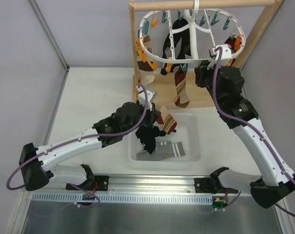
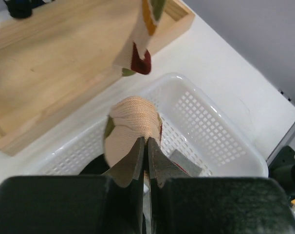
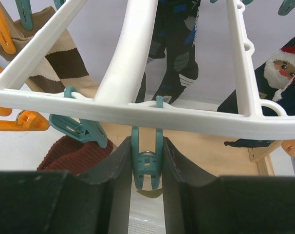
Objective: Clip the socks to the hanger
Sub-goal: Pick up the sock from the bin.
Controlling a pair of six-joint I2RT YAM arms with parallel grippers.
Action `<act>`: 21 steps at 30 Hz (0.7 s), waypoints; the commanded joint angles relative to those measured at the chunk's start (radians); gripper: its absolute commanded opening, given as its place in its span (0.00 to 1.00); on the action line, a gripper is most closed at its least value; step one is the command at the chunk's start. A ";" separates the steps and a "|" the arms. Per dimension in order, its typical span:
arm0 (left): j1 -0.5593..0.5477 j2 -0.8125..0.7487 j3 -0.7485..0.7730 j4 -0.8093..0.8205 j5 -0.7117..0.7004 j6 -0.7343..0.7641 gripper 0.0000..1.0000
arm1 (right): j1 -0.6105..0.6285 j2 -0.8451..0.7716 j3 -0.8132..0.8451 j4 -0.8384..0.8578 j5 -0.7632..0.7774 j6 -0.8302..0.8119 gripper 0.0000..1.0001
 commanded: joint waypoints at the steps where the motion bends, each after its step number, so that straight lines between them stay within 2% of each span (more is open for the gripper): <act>1: 0.032 -0.071 -0.018 0.011 0.021 -0.003 0.00 | 0.001 0.000 -0.002 -0.028 0.012 0.023 0.01; 11: 0.068 -0.019 -0.145 0.012 0.094 -0.136 0.00 | -0.001 0.005 -0.014 -0.035 0.015 0.025 0.01; 16: 0.068 0.032 -0.144 0.012 0.186 -0.133 0.00 | -0.001 0.006 -0.020 -0.035 0.021 0.022 0.01; 21: 0.046 0.094 -0.078 0.014 0.283 -0.095 0.00 | 0.001 0.014 -0.023 -0.032 0.023 0.025 0.01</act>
